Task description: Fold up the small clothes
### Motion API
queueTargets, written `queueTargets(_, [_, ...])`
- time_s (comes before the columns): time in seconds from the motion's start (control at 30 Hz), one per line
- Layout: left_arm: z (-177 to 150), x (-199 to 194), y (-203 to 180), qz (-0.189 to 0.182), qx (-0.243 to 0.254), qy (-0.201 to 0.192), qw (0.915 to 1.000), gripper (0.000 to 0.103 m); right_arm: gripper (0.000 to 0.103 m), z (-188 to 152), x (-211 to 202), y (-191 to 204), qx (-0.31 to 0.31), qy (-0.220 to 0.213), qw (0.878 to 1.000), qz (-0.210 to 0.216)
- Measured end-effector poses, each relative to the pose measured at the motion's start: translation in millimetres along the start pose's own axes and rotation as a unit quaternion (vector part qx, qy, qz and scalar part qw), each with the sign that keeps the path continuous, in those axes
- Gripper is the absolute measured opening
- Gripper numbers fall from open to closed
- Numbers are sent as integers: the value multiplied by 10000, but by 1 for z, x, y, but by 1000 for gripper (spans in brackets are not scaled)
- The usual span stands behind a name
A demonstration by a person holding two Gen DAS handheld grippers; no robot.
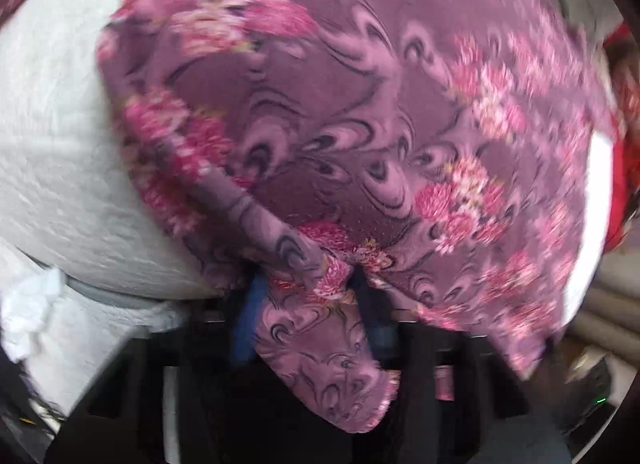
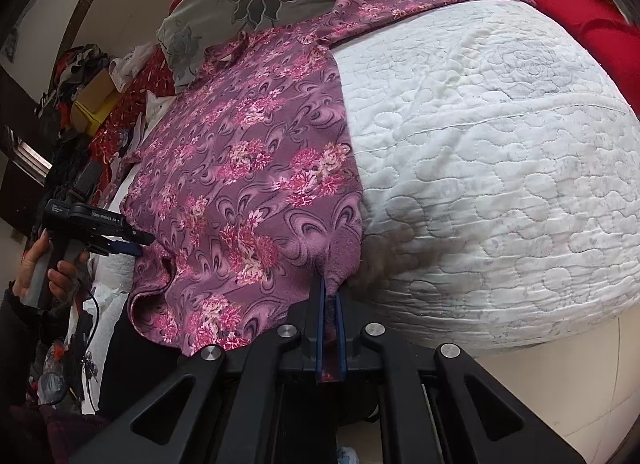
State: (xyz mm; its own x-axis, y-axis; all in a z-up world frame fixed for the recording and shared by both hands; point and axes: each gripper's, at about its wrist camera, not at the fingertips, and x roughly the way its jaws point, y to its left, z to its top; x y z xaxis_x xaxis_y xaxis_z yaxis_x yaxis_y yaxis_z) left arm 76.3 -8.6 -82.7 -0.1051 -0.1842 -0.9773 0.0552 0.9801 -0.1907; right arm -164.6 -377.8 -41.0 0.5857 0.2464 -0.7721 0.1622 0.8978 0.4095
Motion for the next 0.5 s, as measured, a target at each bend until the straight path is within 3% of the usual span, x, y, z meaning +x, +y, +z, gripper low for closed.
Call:
queueTargets(0.07, [-8, -12, 12, -269, -53, -128, 9995, 1, 4, 0, -4, 2, -67, -81, 9999, 28])
queueTargets(0.17, [-34, -36, 39, -172, 13, -488, 9987, 1, 4, -1, -17, 6, -176, -220, 9996, 87])
queueTargets(0.33, [-83, -53, 116, -454, -509, -572, 9960, 1, 2, -7, -37, 0, -66, -331, 9993, 132])
queueTargets(0.37, [-89, -55, 129, -438, -633, -542, 9956, 1, 2, -8, -35, -3, -23, -255, 9997, 23])
queueTargets(0.4, [-98, -57, 140, -420, -730, -519, 9951, 1, 2, -9, -31, -8, 17, -146, 9993, -352])
queueTargets(0.5, [-119, -62, 168, -457, -995, -658, 9918, 2, 4, -4, -33, -12, 48, -155, 9982, -574])
